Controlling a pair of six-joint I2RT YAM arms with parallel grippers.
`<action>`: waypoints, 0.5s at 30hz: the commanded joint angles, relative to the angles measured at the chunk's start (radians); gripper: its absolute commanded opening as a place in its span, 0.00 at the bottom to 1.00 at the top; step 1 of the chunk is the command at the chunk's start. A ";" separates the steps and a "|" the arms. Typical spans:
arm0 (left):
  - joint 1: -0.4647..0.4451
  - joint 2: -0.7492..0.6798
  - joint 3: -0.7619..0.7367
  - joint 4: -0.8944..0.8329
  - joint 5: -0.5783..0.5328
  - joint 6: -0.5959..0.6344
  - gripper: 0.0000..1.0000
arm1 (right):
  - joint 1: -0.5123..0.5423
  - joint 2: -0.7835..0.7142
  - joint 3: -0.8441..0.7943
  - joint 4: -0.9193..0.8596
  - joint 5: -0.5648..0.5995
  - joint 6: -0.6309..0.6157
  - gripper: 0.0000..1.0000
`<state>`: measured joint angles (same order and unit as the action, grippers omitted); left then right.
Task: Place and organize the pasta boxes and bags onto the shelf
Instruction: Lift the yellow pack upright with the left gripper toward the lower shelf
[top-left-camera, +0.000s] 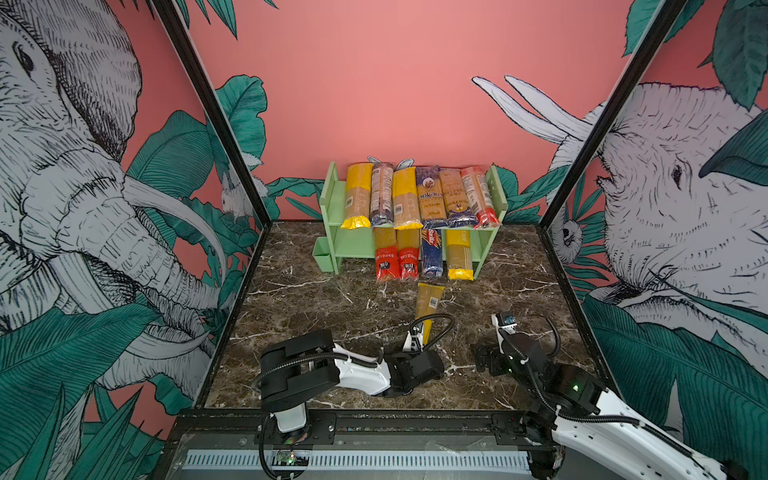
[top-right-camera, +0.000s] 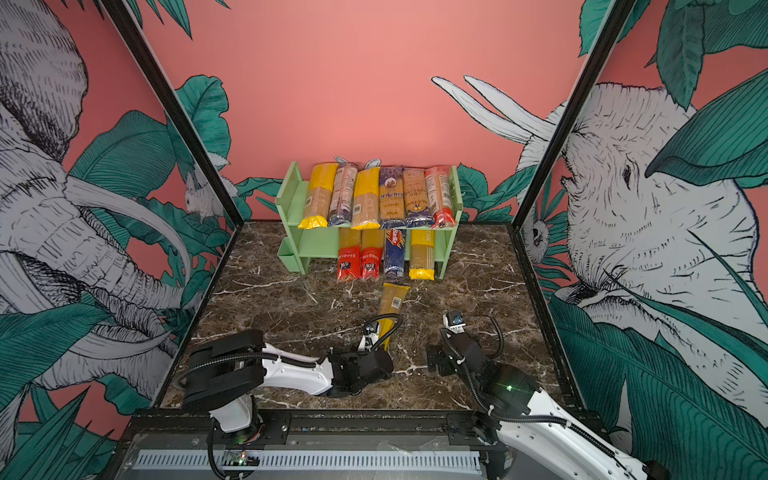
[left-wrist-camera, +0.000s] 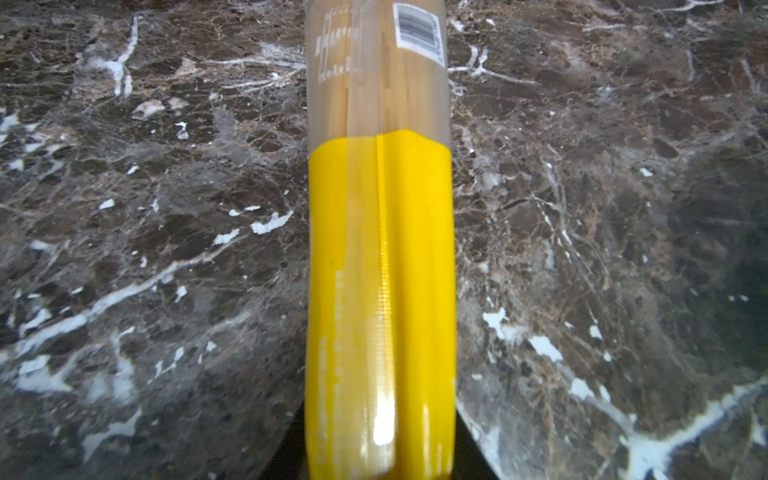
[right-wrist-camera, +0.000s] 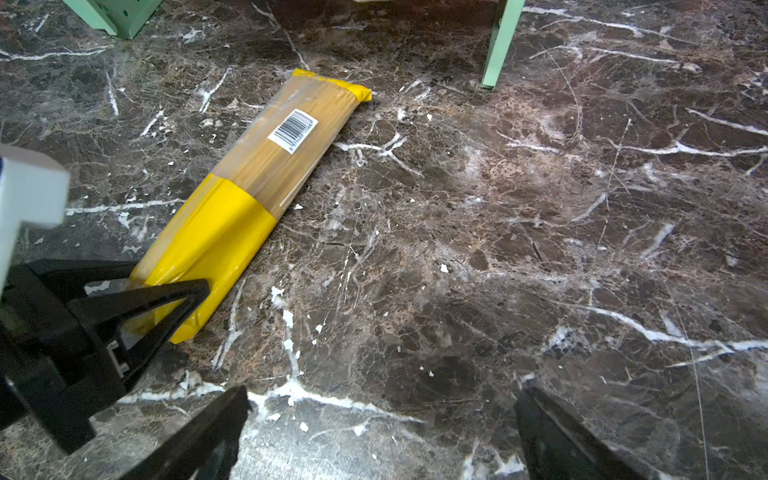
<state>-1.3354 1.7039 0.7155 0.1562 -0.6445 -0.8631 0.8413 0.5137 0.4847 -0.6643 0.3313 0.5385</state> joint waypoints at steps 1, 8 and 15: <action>-0.011 -0.064 -0.056 -0.139 0.019 -0.004 0.00 | -0.007 -0.008 0.039 -0.009 -0.002 0.003 0.99; -0.043 -0.241 -0.096 -0.273 -0.015 -0.017 0.00 | -0.007 0.014 0.073 -0.003 -0.014 0.000 0.99; -0.092 -0.451 -0.137 -0.438 -0.099 -0.058 0.00 | -0.007 0.051 0.112 0.023 -0.023 -0.016 0.99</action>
<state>-1.4132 1.3529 0.5808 -0.2203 -0.6155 -0.8825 0.8413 0.5503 0.5579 -0.6693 0.3126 0.5365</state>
